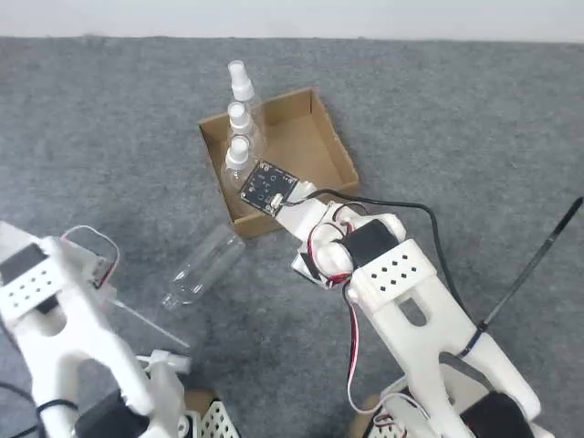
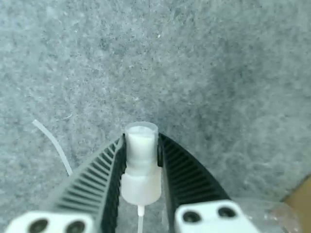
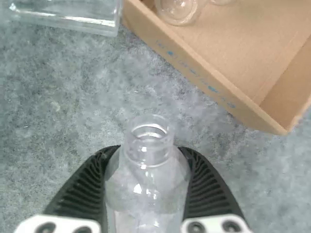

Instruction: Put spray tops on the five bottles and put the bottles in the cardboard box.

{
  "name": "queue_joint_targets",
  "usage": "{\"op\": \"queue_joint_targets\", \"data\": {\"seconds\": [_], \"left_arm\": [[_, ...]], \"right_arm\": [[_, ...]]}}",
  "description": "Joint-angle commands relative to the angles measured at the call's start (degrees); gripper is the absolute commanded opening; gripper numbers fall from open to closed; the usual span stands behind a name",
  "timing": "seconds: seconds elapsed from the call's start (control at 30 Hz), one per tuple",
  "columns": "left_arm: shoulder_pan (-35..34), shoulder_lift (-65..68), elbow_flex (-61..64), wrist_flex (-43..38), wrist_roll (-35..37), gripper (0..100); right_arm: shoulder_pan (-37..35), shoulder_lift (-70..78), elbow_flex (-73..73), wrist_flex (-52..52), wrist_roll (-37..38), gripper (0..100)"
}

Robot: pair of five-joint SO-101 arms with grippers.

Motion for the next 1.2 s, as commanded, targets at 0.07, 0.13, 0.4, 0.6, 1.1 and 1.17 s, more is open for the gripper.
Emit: {"op": "queue_joint_targets", "data": {"seconds": [0.07, 0.13, 0.4, 0.6, 1.1, 1.17], "left_arm": [[-0.2, -0.6, -7.3, 6.0, 1.1, 1], [-0.2, -0.7, -7.3, 6.2, 1.0, 1], [-0.2, -0.7, -8.3, 7.6, 1.1, 1], [-0.2, -0.7, -10.7, 7.6, 1.1, 1], [-0.2, -1.0, -23.6, 16.6, 3.8, 1], [-0.2, -3.2, -23.6, 17.5, 3.9, 1]], "right_arm": [[-1.9, -2.7, 1.1, -2.5, 0.4, 0.6], [-1.9, -2.9, 1.1, -2.5, 0.4, 0.6], [-2.1, -2.6, 1.2, -2.6, 0.6, 0.6], [-2.1, -2.6, 1.2, -2.6, 0.6, 0.6], [-2.1, -2.6, 1.2, -2.7, 0.7, 0.6], [-2.1, -2.6, 1.2, -2.7, 0.7, 0.6]]}}
